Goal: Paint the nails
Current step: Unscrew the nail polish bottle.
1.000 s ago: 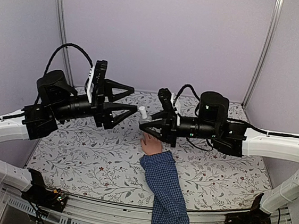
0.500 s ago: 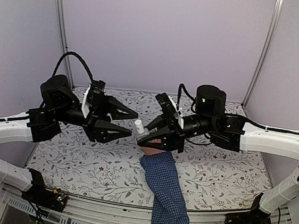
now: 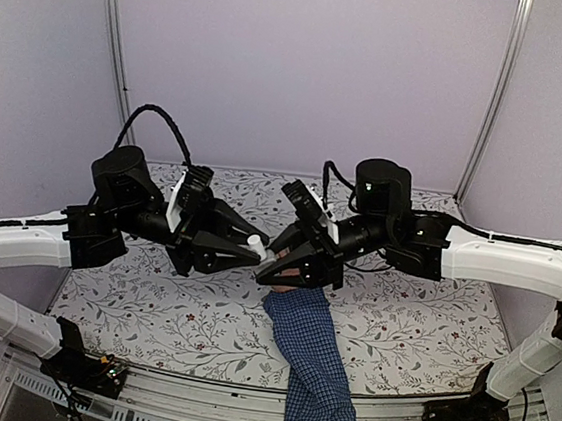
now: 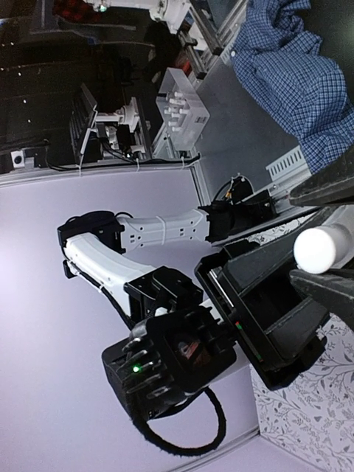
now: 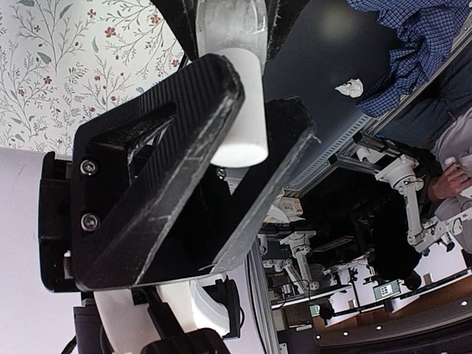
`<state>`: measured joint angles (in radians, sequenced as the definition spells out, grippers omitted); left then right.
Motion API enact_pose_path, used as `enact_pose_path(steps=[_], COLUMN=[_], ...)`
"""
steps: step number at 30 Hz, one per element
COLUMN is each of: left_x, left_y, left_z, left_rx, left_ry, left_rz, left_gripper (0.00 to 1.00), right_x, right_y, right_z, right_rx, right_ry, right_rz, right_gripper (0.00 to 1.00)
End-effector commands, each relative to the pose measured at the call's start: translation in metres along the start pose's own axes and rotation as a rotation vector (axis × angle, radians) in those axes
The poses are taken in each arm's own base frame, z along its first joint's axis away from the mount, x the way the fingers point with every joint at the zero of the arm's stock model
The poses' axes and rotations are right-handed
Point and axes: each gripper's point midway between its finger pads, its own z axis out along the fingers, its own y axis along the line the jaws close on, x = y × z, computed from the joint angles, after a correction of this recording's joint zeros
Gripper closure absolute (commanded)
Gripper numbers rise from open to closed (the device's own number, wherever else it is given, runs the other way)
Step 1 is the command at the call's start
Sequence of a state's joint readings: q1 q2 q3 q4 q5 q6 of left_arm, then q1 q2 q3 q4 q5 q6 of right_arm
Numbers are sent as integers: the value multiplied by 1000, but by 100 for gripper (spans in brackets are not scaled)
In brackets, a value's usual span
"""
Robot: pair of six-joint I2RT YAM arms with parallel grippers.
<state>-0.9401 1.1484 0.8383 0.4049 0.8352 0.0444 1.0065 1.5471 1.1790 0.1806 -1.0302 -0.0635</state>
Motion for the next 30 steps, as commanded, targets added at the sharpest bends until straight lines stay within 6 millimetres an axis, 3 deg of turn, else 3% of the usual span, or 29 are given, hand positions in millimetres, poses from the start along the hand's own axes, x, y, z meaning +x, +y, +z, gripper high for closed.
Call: enact_pose_path(steps=[1, 9, 22, 30], left_x=[-11, -12, 4, 22], left_y=[-5, 5, 61, 97], left_z=[4, 1, -9, -14], left_rx=[28, -50, -376, -565], left_ry=[-24, -32, -20, 12], left_rz=[28, 13, -92, -175], left_gripper=[73, 100, 100, 100], right_x=[-9, -16, -29, -38], right_y=[1, -10, -76, -108], right_z=[-1, -6, -35, -50], right_rx=[-19, 67, 525, 708], right_ry=[-11, -23, -47, -66], right_rz=[-7, -15, -24, -38], right_gripper=[100, 100, 100, 100])
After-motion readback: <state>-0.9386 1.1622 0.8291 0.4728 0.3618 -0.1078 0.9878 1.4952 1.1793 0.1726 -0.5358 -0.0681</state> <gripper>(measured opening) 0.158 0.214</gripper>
